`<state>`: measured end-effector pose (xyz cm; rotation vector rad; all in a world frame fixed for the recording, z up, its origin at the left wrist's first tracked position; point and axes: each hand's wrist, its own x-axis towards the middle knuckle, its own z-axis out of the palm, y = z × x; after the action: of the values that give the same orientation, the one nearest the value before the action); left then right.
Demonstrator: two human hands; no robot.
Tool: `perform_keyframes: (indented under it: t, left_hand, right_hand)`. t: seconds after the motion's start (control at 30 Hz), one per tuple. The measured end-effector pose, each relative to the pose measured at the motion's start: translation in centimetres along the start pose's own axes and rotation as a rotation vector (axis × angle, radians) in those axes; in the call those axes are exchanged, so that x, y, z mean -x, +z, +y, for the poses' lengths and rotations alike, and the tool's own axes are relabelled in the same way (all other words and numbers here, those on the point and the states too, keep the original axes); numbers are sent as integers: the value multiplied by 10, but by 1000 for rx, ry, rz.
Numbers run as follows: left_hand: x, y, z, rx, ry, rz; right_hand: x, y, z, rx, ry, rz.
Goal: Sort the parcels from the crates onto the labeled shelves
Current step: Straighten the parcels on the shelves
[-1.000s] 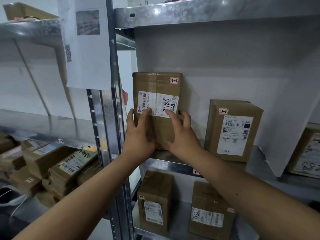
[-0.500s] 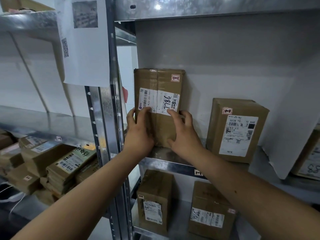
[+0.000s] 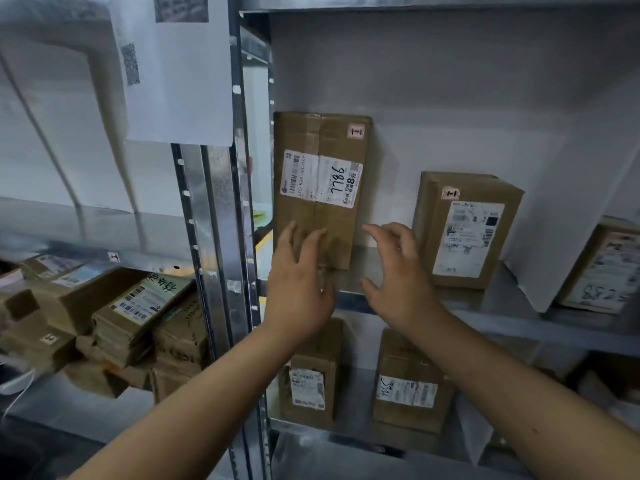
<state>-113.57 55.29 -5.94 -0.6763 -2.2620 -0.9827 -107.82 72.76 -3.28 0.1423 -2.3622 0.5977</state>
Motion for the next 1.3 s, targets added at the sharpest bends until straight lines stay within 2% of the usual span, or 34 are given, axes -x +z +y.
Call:
perform_keyframes:
  t: [0.13, 0.3, 0.5, 0.67, 1.0, 1.3]
  left_hand:
    - [11, 11, 17, -23, 79, -65]
    - [14, 28, 45, 65, 148, -157]
    - [1, 51, 81, 183, 221, -203]
    - [-21, 70, 102, 215, 209, -179]
    - [-53, 93, 115, 174, 158, -257]
    - [-67, 102, 106, 142, 135, -237]
  right_hand:
    - [40, -23, 5, 31, 72, 13]
    - [77, -62, 23, 112, 192, 42]
    - [76, -95, 55, 95, 277, 85]
    - [47, -105, 78, 92, 283, 125]
    - [11, -100, 120, 30, 211, 29]
    - [2, -99, 129, 64, 131, 8]
